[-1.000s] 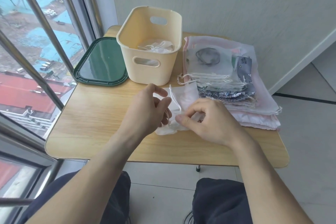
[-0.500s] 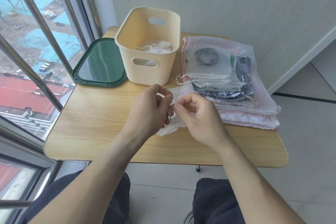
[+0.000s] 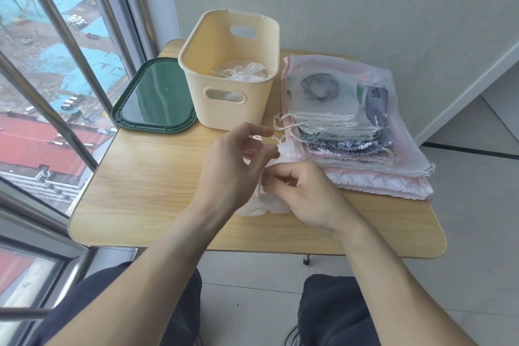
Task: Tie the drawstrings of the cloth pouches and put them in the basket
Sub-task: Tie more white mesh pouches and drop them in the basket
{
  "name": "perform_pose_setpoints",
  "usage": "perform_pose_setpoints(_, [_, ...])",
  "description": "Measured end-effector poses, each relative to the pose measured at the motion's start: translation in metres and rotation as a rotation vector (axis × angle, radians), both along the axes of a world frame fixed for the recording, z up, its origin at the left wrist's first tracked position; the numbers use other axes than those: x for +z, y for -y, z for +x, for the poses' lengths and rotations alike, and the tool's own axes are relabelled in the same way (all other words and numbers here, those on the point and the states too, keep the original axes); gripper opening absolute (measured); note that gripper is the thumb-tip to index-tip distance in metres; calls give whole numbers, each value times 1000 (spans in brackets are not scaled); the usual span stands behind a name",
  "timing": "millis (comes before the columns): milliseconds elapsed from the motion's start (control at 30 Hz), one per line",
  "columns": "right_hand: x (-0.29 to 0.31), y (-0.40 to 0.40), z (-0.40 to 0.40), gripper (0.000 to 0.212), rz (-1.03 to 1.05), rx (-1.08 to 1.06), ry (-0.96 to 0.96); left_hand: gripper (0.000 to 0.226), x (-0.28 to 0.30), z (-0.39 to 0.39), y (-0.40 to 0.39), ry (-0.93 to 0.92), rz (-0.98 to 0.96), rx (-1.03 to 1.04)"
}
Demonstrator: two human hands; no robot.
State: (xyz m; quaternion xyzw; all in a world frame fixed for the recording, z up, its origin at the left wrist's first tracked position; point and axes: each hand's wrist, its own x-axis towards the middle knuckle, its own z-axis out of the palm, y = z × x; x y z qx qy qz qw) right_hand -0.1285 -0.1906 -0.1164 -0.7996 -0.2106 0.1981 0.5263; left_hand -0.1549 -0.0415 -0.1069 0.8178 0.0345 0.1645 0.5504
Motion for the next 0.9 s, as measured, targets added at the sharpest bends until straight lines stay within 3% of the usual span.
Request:
perform_pose_setpoints(167, [-6,-3,-6,14,254,-113,-147,15,-5,1,0,-46,82,-106])
perform_pose_setpoints(300, [-7,-4,-5,15,388,-72,-340,12,-5,3,0,-58,114,-100])
perform_pose_setpoints(567, [-9,-5,-1,18,432,-168,-480,17,-8,3,-3,-104,323,-122])
perform_pose_setpoints(667, [-11,-4,2,35,391,-233,-440,24,-6,1,-3,-104,372,-132])
perform_pose_setpoints(767, [-9,-3,2,25,312,-276,-343,33,-2,1,-8,-173,375,-118])
perform_pose_setpoints(900, [-8,2,2,27,211,-213,-205,44,2,1,-19,-375,498,-167])
